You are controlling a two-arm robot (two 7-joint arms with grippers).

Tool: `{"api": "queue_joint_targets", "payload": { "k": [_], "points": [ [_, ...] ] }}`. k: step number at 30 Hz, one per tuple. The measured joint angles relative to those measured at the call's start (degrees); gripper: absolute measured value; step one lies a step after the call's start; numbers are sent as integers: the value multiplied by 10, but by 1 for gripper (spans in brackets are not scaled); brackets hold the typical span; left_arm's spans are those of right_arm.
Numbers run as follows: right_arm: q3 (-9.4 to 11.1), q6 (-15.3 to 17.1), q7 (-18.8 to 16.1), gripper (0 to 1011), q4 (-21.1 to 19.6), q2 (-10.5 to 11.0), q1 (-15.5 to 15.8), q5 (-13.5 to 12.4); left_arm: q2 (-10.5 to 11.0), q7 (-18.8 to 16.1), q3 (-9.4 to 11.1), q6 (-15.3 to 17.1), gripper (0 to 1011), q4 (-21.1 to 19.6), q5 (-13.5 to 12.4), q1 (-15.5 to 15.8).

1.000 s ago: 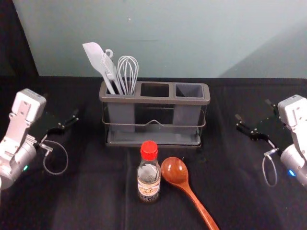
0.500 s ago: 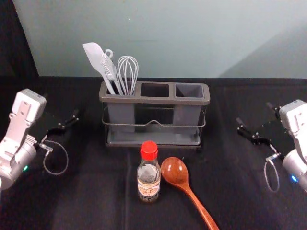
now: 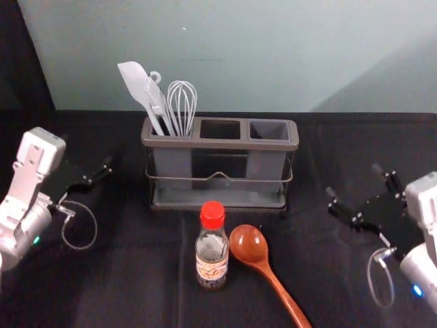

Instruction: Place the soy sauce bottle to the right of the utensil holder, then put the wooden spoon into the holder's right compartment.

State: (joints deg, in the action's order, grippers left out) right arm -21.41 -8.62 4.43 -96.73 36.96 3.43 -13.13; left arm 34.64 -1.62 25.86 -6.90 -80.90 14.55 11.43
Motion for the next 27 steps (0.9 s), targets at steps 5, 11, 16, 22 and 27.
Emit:
{"api": "queue_joint_targets", "payload": {
  "k": [5,11,16,22,27],
  "points": [
    [5,-17,3,1004,-29,-10,31,-7,0,0,0,0,1000,0,0,0],
    [2,-29,-8,1004,-67,-23,62,-18,0,0,0,0,1000,0,0,0],
    [-10,-30,-31,1004,-93,-34,75,-25,0,0,0,0,1000,0,0,0],
    [-28,-30,-60,1004,-105,-50,74,-28,0,0,0,0,1000,0,0,0],
    [-39,-28,-78,1004,-105,-62,70,-27,0,0,0,0,1000,0,0,0]
  ]
}}
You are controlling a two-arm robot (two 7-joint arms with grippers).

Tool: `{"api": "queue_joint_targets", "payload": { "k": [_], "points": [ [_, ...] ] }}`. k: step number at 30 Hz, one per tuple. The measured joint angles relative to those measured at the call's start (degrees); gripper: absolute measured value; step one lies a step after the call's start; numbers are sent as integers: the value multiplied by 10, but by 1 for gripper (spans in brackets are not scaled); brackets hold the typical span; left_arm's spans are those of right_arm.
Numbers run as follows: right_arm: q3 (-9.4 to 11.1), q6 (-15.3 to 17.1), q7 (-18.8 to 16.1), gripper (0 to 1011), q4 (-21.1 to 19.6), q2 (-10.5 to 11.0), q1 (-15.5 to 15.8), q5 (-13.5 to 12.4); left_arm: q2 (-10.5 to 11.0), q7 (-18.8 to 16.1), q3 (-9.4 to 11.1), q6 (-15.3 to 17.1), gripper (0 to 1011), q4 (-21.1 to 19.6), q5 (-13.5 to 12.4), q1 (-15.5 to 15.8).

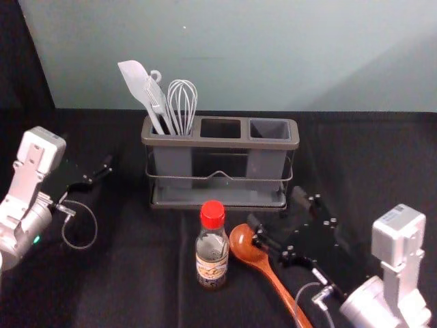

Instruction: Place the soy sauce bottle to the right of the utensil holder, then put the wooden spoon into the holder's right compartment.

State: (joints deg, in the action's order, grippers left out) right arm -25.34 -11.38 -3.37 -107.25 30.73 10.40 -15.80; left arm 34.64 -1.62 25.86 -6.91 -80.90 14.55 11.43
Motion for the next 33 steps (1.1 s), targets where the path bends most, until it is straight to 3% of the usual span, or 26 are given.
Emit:
{"api": "queue_joint_targets", "payload": {
  "k": [20,33],
  "points": [
    [-21,30,-61,1004,-3,-37,-13,15,0,0,0,0,1000,0,0,0],
    [-29,43,-97,1004,28,-81,-49,25,0,0,0,0,1000,0,0,0]
  ]
}}
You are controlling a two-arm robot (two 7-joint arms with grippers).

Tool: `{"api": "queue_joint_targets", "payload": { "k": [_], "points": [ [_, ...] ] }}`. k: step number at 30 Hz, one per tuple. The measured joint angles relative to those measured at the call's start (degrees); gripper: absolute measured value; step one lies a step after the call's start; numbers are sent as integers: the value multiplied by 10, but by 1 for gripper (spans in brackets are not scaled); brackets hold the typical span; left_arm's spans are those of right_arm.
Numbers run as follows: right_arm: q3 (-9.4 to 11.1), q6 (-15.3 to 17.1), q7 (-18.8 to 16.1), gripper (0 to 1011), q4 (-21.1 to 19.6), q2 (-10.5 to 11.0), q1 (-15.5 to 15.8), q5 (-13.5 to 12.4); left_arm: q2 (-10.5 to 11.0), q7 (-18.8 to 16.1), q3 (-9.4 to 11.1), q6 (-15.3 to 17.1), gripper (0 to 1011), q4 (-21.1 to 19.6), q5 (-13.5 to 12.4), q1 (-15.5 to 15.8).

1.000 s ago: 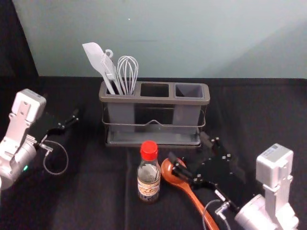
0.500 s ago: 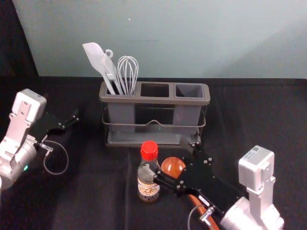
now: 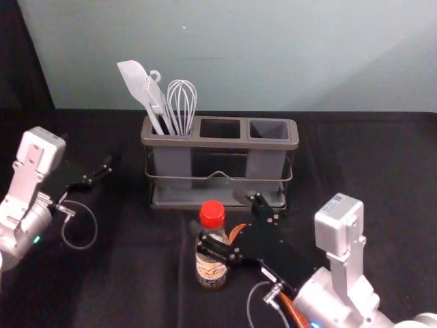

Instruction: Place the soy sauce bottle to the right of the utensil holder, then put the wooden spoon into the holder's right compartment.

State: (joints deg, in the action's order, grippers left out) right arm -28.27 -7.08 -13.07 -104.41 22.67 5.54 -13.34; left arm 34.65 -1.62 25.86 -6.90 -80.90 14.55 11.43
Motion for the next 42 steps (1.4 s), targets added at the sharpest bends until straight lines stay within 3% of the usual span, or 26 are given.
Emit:
{"api": "queue_joint_targets", "payload": {
  "k": [8,14,31,36,42],
  "points": [
    [-4,-1,-18,1000,28,-26,-17,6,0,0,0,0,1000,0,0,0],
    [0,-2,-25,908,35,-38,-17,12,0,0,0,0,1000,0,0,0],
    [19,1,-40,383,29,-58,-2,30,0,0,0,0,1000,0,0,0],
    [30,-1,-45,378,14,-60,9,31,0,0,0,0,1000,0,0,0],
    [46,-6,-54,378,-10,-58,23,15,0,0,0,0,1000,0,0,0]
  ]
}}
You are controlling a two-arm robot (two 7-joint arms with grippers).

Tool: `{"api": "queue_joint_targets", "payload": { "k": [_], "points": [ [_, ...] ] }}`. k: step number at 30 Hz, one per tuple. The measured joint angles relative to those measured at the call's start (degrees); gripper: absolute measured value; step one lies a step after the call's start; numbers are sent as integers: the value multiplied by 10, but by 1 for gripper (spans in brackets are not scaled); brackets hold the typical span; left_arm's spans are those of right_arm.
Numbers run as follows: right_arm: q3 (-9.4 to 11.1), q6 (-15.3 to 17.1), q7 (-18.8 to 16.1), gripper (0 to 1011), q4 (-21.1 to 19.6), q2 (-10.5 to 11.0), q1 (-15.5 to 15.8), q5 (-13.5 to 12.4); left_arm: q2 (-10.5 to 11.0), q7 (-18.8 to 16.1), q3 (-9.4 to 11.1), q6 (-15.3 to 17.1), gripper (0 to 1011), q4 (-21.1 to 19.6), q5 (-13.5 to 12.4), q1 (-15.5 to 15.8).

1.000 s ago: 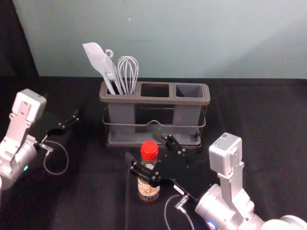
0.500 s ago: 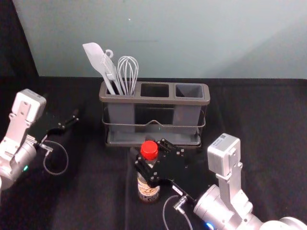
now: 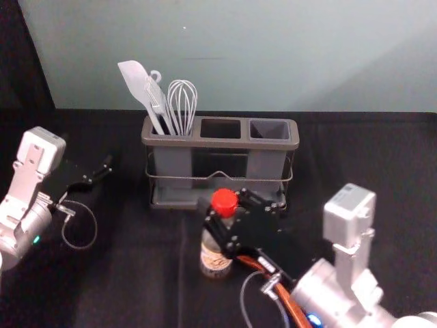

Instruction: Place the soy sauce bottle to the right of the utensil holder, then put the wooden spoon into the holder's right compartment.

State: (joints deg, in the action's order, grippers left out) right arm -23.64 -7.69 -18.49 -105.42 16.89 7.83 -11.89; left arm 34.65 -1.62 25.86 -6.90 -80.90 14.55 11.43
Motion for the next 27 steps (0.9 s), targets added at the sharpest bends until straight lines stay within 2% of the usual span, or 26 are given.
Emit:
{"api": "queue_joint_targets", "payload": {
  "k": [4,5,6,8,9,12,16,22,27],
  "points": [
    [23,-4,-2,378,-27,12,16,-12,0,0,0,0,1000,0,0,0],
    [23,-4,-2,378,-27,12,16,-12,0,0,0,0,1000,0,0,0],
    [38,-7,0,378,-37,19,25,-15,0,0,0,0,1000,0,0,0],
    [50,-8,3,378,-42,23,32,-17,0,0,0,0,1000,0,0,0],
    [63,-9,8,378,-46,28,40,-19,0,0,0,0,1000,0,0,0],
    [84,-9,13,378,-50,35,50,-21,0,0,0,0,1000,0,0,0],
    [122,-9,19,378,-46,45,63,-30,0,0,0,0,1000,0,0,0],
    [159,3,8,378,-21,56,51,-54,0,0,0,0,1000,0,0,0],
    [171,14,-8,378,10,68,21,-66,0,0,0,0,1000,0,0,0]
  ]
}}
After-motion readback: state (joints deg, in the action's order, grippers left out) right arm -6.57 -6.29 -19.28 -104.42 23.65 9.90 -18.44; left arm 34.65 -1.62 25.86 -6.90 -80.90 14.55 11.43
